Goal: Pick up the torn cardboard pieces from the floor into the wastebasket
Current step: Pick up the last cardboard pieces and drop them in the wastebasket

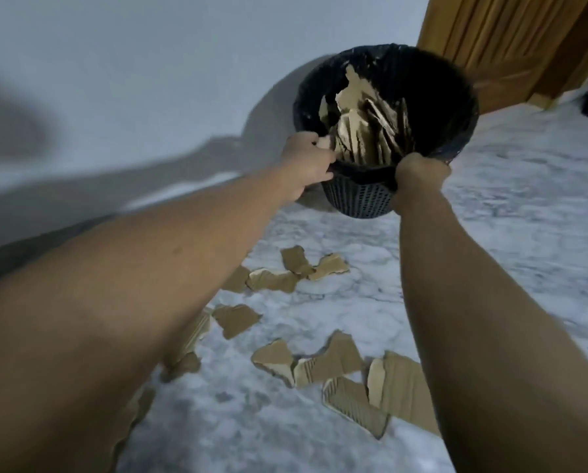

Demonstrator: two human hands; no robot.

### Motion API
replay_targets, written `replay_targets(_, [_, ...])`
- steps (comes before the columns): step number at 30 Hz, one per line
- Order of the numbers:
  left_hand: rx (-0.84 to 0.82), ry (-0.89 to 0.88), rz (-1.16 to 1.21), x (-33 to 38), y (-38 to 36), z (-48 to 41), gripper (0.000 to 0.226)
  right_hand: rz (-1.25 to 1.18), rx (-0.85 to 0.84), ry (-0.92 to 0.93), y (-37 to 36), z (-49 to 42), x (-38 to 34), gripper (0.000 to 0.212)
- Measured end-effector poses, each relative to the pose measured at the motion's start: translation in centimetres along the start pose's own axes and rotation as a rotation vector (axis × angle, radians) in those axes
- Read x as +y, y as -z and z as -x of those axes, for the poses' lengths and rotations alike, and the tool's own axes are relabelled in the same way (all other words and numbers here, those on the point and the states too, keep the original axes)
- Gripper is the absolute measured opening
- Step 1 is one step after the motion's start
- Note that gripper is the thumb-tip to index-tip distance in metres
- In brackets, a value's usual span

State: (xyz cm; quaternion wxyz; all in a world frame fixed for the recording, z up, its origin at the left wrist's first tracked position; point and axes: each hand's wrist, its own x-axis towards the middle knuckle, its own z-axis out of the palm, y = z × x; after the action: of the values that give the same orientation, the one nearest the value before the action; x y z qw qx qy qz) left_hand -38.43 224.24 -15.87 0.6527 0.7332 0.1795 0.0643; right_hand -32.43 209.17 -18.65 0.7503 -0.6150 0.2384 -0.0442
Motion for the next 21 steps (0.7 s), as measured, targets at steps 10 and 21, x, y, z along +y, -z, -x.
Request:
replay_targets(10, [-0.230,-0.079,-0.533,-4.3,-2.6,-3.6,0.063,-0.010,0.137,-0.142,-1.3,-1.7,4.2,0.078])
replay_targets(21, [-0.215,-0.219,-0.434,-6.9,-2.2,-2.6,0.073,0.513,-0.134,-0.159,6.3,1.5,7.0,0.119])
